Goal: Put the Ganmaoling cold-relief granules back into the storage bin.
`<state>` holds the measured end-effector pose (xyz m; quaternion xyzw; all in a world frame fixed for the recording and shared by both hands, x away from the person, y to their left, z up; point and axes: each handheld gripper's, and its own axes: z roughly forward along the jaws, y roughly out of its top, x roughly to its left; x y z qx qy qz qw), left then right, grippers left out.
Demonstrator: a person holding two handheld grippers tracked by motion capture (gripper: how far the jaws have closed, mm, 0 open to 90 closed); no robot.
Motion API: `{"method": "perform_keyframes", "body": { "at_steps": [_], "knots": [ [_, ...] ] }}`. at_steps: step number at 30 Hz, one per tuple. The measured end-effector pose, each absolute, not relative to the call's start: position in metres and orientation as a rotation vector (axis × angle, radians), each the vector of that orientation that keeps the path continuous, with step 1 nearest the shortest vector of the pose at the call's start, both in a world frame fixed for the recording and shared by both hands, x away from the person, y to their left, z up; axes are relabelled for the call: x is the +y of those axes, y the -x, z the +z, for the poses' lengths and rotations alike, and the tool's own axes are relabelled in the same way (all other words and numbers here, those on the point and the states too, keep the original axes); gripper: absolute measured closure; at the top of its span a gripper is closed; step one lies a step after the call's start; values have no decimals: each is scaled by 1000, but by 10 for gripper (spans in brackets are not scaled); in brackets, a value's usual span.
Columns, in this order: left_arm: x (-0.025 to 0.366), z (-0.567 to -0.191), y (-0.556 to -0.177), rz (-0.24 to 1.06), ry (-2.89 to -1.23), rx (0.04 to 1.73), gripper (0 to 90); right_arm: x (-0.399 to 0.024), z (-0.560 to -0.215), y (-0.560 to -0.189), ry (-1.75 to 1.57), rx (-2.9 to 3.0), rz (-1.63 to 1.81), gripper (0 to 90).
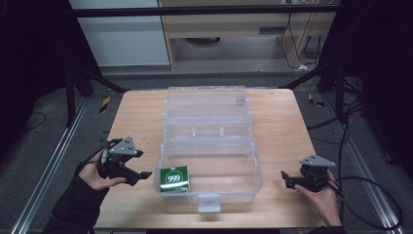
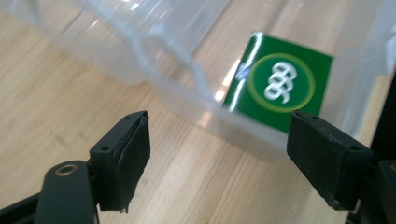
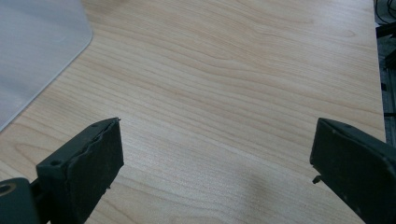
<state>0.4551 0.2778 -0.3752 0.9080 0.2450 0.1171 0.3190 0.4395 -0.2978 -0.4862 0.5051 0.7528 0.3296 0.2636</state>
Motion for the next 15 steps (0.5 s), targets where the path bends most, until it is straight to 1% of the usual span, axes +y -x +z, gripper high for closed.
{"method": "perform_keyframes", "body": {
  "at_steps": [5, 6, 8, 12, 15],
  "knots": [
    [301, -405, -453, 314, -2297, 803, 210, -298, -488, -439, -1370, 2033, 885, 36],
    [305, -412, -453, 314, -2280, 828, 193, -299, -488, -439, -1375, 2026, 881, 40],
    [312, -426, -454, 305, -2251, 886, 191, -300, -488, -438, -1378, 2015, 882, 44],
    [323, -448, -459, 326, -2232, 995, 190, -303, -488, -437, -1393, 1997, 879, 45],
    [330, -457, -463, 347, -2225, 1054, 192, -304, -490, -436, -1404, 1990, 870, 46]
  ]
}}
